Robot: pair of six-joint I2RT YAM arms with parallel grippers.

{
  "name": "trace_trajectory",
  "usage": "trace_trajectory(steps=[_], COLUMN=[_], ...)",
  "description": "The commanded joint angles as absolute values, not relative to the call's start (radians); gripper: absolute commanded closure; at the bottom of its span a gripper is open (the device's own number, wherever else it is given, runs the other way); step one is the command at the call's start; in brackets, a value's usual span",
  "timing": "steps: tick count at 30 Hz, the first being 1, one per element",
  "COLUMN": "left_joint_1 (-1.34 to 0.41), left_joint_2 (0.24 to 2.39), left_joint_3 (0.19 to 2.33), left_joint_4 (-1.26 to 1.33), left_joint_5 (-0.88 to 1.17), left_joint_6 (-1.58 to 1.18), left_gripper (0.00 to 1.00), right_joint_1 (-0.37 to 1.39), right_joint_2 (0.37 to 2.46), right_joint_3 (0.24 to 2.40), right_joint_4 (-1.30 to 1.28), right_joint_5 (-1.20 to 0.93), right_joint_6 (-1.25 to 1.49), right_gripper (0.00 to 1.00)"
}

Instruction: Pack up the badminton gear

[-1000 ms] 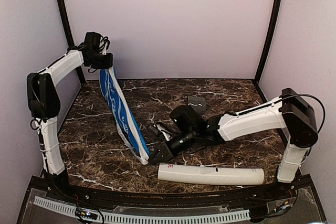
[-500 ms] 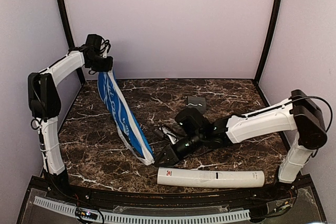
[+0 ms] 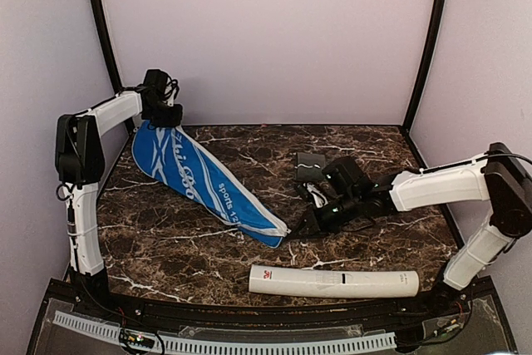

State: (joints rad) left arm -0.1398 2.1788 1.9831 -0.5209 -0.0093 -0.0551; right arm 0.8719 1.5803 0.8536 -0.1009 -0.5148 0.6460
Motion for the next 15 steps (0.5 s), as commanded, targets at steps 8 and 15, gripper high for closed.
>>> trace_trajectory(steps=[8, 15], left_joint_1=[-0.181, -0.212], left_joint_2=[2.14, 2.04], left_joint_3=[1.857, 1.726], left_joint_4=[-0.473, -0.342], left_joint_5=[0.1, 0.135], left_joint_6=[-0.058, -0.072], left_gripper=[0.83, 0.35], right_joint_1=[0.729, 0.691], right_joint_2=[1.507, 1.442], right_joint_3=[0.745, 0.746], right_joint_4=[-0.181, -0.173], right_joint_5=[-0.442, -0.387], right_joint_6=[0.578, 0.557], right_gripper=[1.0, 0.5])
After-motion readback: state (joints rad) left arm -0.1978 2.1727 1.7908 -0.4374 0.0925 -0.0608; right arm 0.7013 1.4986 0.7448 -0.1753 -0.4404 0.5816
